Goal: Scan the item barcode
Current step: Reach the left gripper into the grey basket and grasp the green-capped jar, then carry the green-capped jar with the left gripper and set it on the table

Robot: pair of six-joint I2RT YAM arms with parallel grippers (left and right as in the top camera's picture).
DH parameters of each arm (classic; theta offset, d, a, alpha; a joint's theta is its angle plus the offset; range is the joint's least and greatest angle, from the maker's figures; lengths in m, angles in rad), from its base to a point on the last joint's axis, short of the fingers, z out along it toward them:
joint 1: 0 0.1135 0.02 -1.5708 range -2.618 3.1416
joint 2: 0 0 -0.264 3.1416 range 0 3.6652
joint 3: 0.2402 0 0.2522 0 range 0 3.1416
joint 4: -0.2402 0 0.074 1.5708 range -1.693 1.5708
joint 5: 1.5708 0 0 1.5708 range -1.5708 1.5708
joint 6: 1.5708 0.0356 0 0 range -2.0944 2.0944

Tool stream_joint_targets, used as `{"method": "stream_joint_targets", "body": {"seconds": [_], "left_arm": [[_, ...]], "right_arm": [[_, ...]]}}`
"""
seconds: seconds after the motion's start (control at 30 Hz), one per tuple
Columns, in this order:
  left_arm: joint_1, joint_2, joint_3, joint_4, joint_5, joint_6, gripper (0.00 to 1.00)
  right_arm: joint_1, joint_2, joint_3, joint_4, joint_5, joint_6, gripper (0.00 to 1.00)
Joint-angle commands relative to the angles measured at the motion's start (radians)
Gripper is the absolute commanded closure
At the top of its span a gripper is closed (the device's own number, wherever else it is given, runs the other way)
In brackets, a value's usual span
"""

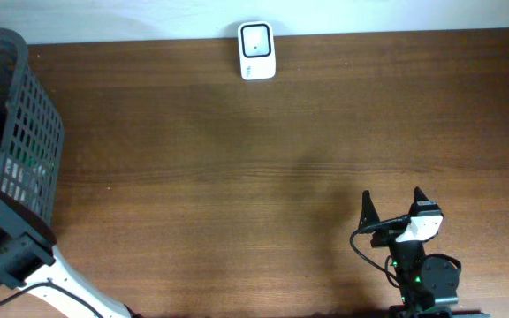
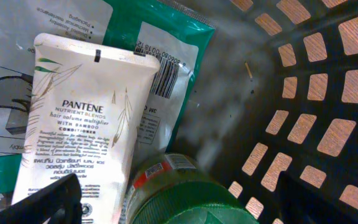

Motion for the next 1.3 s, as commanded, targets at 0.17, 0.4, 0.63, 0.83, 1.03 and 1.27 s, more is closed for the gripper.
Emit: {"method": "stream_joint_targets", "body": {"seconds": [0.17,0.4,0.63,0.83,1.03,1.27], "left_arm": [[-0.021,0.073,0.037,-0.043,0.027,0.011,0.33],[-0.020,0.073,0.287,-0.240,-0.036,-0.035,0.39],[-0.020,0.073,0.486,-0.323,-0.033,-0.097,0.43],[-0.024,0.069,1.044,-0.570,0.084,-0.150,0.46],[-0.136,-0.017,1.163,-0.664,0.240,-0.154,0.48],[-0.610,-0.016,1.023,-0.703,0.106,-0.146,0.50]], "right_arm": [[0.005,-0.006,-0.007,-0.002,0.005,0.004,0.02],[0.005,-0.006,-0.007,-0.002,0.005,0.004,0.02],[0.005,-0.006,-0.007,-0.002,0.005,0.004,0.02],[0.005,-0.006,-0.007,-0.002,0.005,0.004,0.02],[0.005,-0.006,-0.007,-0.002,0.005,0.004,0.02],[0.005,-0.006,-0.007,-0.002,0.005,0.004,0.02]]}}
